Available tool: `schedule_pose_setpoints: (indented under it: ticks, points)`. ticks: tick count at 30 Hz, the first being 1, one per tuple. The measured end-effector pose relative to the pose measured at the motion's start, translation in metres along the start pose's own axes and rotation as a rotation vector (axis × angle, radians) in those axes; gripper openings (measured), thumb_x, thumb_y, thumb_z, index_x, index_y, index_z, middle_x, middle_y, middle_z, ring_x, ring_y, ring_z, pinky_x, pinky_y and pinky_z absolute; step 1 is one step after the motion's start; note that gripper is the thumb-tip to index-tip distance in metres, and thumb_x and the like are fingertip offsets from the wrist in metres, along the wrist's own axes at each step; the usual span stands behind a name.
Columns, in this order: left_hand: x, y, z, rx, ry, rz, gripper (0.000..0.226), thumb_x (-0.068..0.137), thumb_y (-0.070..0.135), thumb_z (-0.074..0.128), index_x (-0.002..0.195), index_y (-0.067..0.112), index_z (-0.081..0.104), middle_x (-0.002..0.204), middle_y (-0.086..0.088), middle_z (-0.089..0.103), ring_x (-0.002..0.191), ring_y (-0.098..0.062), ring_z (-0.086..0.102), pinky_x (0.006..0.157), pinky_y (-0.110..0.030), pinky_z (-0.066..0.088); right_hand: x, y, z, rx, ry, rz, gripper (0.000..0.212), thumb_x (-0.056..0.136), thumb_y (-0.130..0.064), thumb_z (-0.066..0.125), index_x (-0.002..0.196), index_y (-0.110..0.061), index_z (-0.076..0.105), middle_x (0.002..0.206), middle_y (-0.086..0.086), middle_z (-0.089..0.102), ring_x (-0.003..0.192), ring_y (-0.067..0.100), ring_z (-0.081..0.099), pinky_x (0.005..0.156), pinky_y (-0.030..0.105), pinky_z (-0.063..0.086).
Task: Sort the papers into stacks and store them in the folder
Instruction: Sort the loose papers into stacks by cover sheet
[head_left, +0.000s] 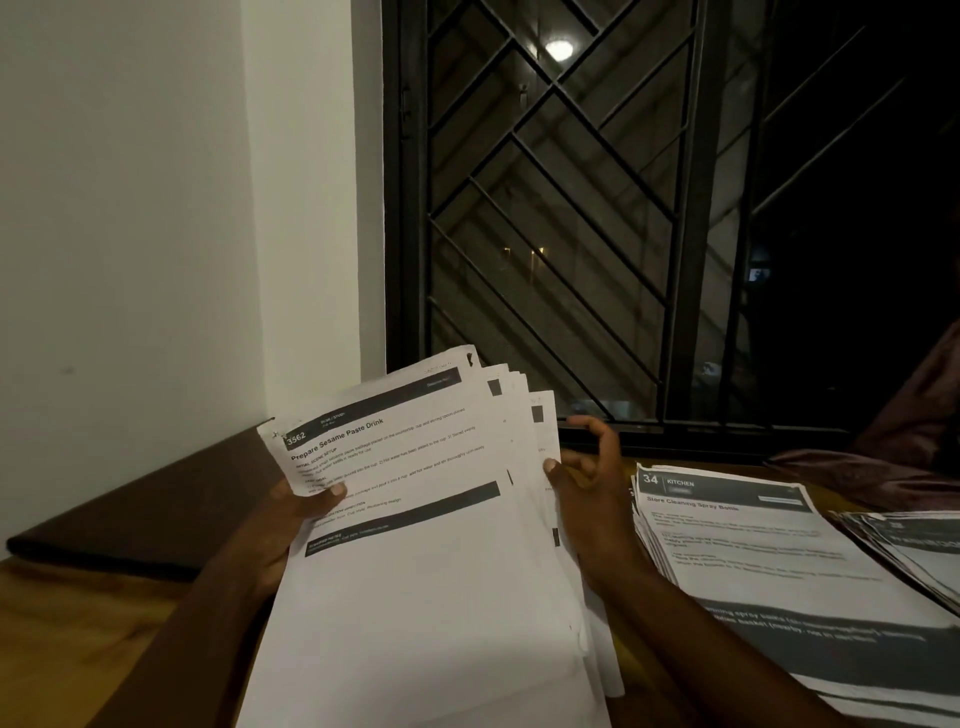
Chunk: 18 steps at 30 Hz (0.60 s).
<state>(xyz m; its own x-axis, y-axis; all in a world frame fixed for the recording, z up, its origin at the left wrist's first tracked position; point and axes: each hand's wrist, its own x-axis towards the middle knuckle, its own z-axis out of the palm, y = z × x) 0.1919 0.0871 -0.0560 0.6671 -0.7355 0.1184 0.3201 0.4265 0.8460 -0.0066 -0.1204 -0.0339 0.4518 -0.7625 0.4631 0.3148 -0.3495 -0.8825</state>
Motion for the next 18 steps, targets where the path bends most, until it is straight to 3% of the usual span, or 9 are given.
schedule_pose_setpoints:
  ticks: [2, 5, 9, 13, 18]
  points:
    - [-0.0009, 0.0008, 0.0025, -0.004, -0.016, -0.002, 0.057, 0.083, -0.006, 0.055, 0.137, 0.010, 0.050, 0.132, -0.023, 0.059, 0.118, -0.046, 0.057, 0.088, -0.063, 0.050, -0.0015, -0.0027, 0.0003, 0.010, -0.041, 0.007, 0.016, 0.096, -0.022, 0.054, 0.101, -0.035, 0.062, 0.091, -0.012, 0.070, 0.083, 0.009, 0.067, 0.065, 0.030, 0.056]
    - [-0.0013, 0.0022, 0.0022, 0.006, -0.037, -0.007, 0.067, 0.075, -0.004, 0.070, 0.138, 0.010, 0.050, 0.135, -0.025, 0.056, 0.120, -0.049, 0.056, 0.088, -0.066, 0.049, -0.0027, -0.0005, 0.0044, 0.060, -0.153, 0.164, 0.021, 0.092, -0.034, 0.059, 0.104, -0.021, 0.072, 0.098, -0.006, 0.074, 0.091, 0.013, 0.070, 0.081, 0.034, 0.057]
    - [-0.0018, 0.0012, -0.0004, -0.022, -0.070, -0.044, 0.049, 0.091, -0.002, 0.045, 0.138, 0.011, 0.050, 0.134, -0.026, 0.057, 0.123, -0.050, 0.052, 0.088, -0.071, 0.042, -0.0009, 0.0042, 0.0031, 0.042, -0.126, 0.239, 0.024, 0.082, -0.030, 0.073, 0.099, -0.014, 0.072, 0.102, 0.002, 0.073, 0.092, 0.022, 0.070, 0.082, 0.045, 0.058]
    - [-0.0033, 0.0021, 0.0023, -0.034, -0.088, -0.091, 0.049, 0.090, 0.000, 0.048, 0.137, 0.013, 0.051, 0.134, -0.024, 0.057, 0.120, -0.049, 0.055, 0.088, -0.067, 0.047, -0.0018, 0.0008, -0.0015, 0.170, -0.121, 0.257, 0.017, 0.079, -0.017, 0.076, 0.091, -0.005, 0.071, 0.099, 0.006, 0.074, 0.090, 0.025, 0.072, 0.083, 0.045, 0.057]
    - [-0.0032, 0.0014, 0.0071, 0.017, -0.067, -0.077, 0.049, 0.087, -0.001, 0.054, 0.135, 0.014, 0.053, 0.129, -0.023, 0.061, 0.118, -0.048, 0.058, 0.087, -0.068, 0.046, -0.0024, -0.0031, -0.0011, 0.202, -0.113, 0.249, 0.016, 0.081, -0.018, 0.074, 0.092, -0.008, 0.070, 0.096, 0.006, 0.075, 0.085, 0.022, 0.073, 0.078, 0.040, 0.059]
